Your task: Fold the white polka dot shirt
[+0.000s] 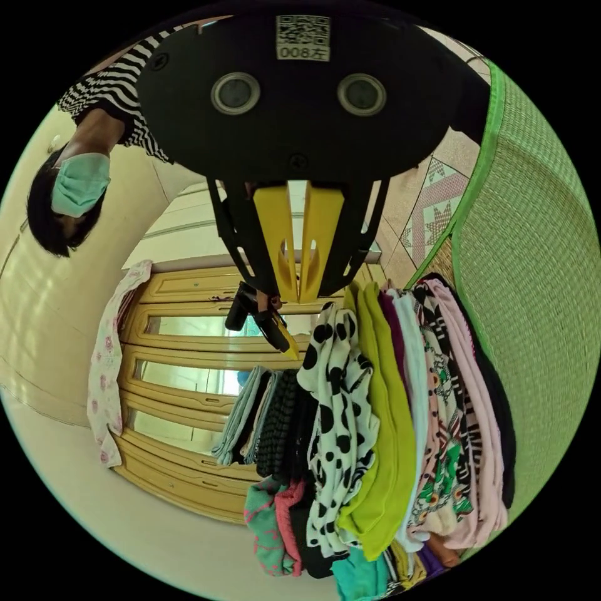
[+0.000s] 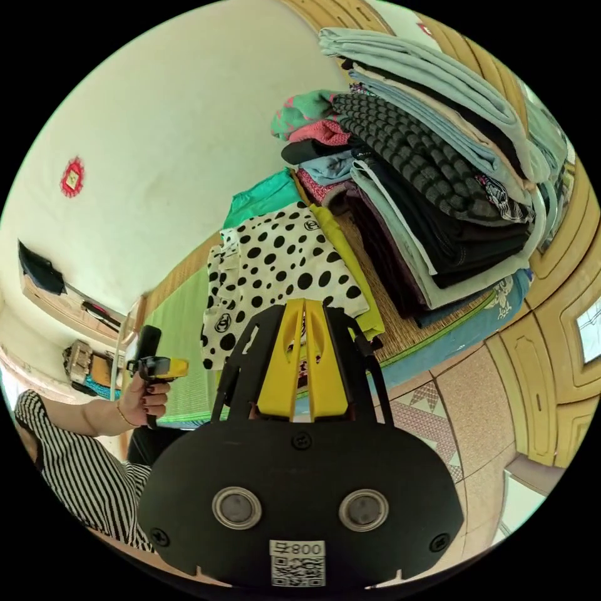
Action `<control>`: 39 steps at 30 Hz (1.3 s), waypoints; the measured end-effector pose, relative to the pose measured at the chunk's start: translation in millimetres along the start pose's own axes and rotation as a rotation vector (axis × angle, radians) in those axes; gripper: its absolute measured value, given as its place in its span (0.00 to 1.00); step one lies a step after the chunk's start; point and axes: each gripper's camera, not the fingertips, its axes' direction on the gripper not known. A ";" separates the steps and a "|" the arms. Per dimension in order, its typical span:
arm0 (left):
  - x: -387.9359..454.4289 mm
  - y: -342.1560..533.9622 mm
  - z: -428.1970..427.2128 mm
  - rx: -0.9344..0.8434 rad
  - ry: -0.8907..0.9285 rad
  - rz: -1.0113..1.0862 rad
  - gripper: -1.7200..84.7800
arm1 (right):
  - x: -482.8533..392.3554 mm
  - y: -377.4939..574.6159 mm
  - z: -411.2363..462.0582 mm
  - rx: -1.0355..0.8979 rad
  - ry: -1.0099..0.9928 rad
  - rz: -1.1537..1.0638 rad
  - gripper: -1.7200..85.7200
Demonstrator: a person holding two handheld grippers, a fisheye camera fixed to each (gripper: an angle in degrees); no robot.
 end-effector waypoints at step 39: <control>13.4 -5.3 6.1 -0.194 -0.419 0.202 0.04 | -149.4 161.3 116.1 0.065 -0.021 0.022 0.02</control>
